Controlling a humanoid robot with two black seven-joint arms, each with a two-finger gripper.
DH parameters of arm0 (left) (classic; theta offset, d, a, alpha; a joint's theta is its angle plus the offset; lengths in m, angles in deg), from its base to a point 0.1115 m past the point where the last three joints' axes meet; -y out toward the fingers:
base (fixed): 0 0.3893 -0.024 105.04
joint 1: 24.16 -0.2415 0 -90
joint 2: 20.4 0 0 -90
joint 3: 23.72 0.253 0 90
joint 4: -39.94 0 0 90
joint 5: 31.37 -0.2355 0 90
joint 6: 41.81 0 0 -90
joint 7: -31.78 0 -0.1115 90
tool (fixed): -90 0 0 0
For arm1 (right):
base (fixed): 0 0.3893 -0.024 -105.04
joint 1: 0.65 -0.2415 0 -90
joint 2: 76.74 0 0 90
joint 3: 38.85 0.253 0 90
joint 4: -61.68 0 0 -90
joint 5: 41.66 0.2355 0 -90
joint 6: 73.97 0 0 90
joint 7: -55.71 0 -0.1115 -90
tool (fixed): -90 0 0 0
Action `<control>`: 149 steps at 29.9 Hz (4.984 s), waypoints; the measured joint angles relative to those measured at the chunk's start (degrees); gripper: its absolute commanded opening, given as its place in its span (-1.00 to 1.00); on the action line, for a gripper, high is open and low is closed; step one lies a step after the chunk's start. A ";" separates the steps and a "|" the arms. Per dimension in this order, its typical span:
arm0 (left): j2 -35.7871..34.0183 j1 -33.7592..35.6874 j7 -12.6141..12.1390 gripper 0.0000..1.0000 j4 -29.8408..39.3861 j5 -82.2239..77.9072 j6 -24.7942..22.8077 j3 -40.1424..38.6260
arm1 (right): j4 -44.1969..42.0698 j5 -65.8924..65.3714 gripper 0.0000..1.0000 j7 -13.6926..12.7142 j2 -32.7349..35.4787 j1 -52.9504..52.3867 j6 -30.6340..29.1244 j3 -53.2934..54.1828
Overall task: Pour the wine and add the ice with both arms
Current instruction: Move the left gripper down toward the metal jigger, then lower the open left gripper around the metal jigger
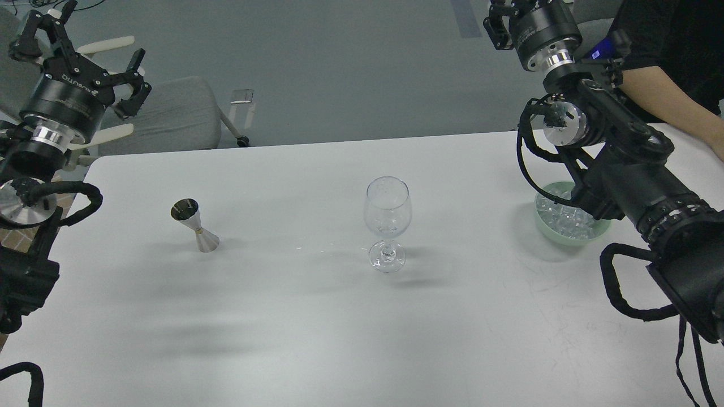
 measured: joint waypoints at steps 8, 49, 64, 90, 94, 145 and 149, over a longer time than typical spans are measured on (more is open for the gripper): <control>0.30 0.40 -0.16 0.97 -0.01 0.01 -0.05 0.26 | -0.04 0.55 1.00 0.00 -0.93 0.14 0.12 -0.05; 3.53 1.46 2.28 0.97 -5.39 -4.95 1.52 6.51 | -0.37 0.42 1.00 0.00 -0.74 2.23 0.28 -0.86; 3.74 2.14 3.45 0.97 -2.01 -17.17 2.90 11.09 | -0.08 0.37 1.00 0.00 -0.42 2.06 0.88 -5.19; -3.52 -9.11 -7.98 0.98 17.50 10.99 12.43 -0.35 | 0.08 0.39 1.00 0.00 -0.93 2.06 2.13 -5.43; -4.64 -18.32 -9.76 0.97 26.68 17.97 18.06 -6.06 | 0.07 0.45 1.00 0.00 -0.94 2.05 2.20 -5.45; 25.76 -44.92 -19.32 1.00 26.16 23.53 17.52 -17.15 | -0.36 0.44 1.00 0.00 -1.65 3.04 2.92 -5.63; 25.75 -41.88 -20.02 1.00 21.80 23.46 14.78 -16.81 | -0.36 0.44 1.00 0.00 -1.50 3.04 2.92 -5.63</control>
